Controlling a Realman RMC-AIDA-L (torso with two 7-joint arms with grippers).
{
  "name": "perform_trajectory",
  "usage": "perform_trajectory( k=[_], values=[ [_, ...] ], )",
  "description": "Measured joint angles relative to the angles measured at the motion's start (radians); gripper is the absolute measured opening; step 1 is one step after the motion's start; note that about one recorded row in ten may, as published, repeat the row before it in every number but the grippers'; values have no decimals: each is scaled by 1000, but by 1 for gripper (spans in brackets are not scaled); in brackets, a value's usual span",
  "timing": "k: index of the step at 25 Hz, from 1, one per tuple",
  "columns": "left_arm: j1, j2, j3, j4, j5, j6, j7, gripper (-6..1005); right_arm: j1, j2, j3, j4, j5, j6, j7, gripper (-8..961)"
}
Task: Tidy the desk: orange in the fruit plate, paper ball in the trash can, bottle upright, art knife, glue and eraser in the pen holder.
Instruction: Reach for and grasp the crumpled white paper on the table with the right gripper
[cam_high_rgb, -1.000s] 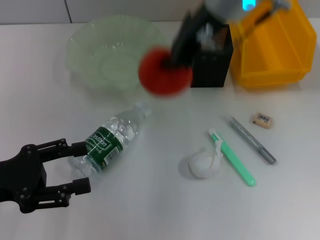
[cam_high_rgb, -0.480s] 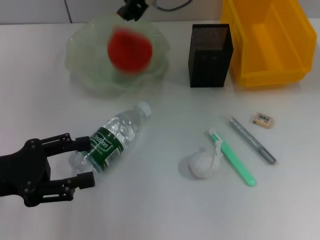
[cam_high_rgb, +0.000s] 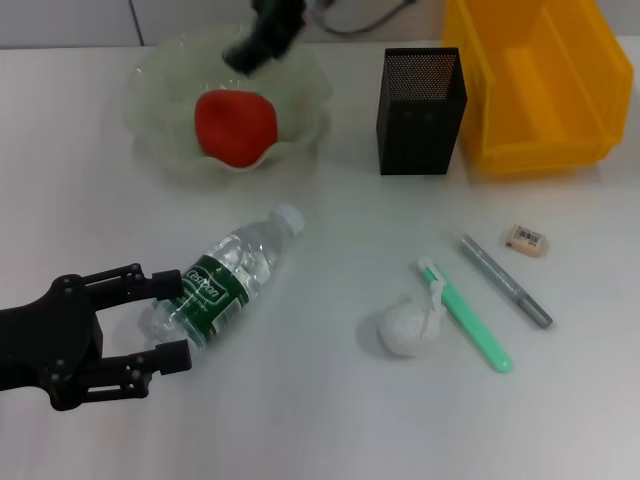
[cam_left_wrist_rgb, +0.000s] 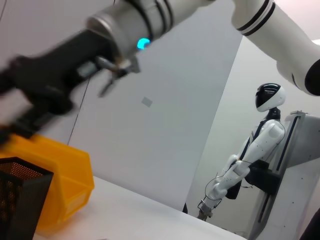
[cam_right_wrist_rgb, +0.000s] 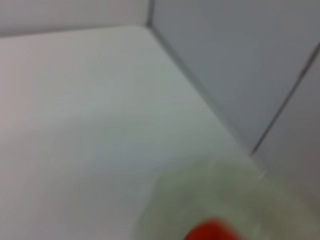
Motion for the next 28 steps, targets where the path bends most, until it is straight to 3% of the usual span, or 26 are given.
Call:
perform_trajectory(
  k=[1, 2, 3, 4, 5, 7, 10, 14, 21, 28],
  values=[
    [0, 0, 0, 0, 0, 0, 0, 799, -9, -2, 4, -42, -14, -82, -2, 566],
    [0, 0, 0, 0, 0, 1, 0, 799, -27, -4, 10, -122, -59, -261, -8, 623],
    [0, 0, 0, 0, 0, 1, 0, 799, -27, -4, 10, -122, -59, -261, -8, 680],
    [1, 2, 0, 0, 0, 2, 0, 799, -54, -2, 7, -190, -105, -402, -19, 737],
    [1, 2, 0, 0, 0, 2, 0, 799, -54, -2, 7, -190, -105, -402, -19, 756],
    [1, 2, 0, 0, 0, 2, 0, 799, -119, 4, -42, -287, -137, -537, -36, 794],
    [1, 3, 0, 0, 1, -1, 0, 799, -174, 5, -106, -336, -137, -577, -67, 851],
    [0, 2, 0, 0, 2, -11, 0, 799, -255, 8, -190, -363, -124, -598, -143, 842],
    [-2, -1, 0, -1, 6, -15, -2, 799, -293, 9, -222, -336, -78, -621, -197, 827],
    [-9, -2, 0, 0, 6, -18, -13, 798, -313, 10, -325, -264, -71, -509, -192, 812]
  ],
)
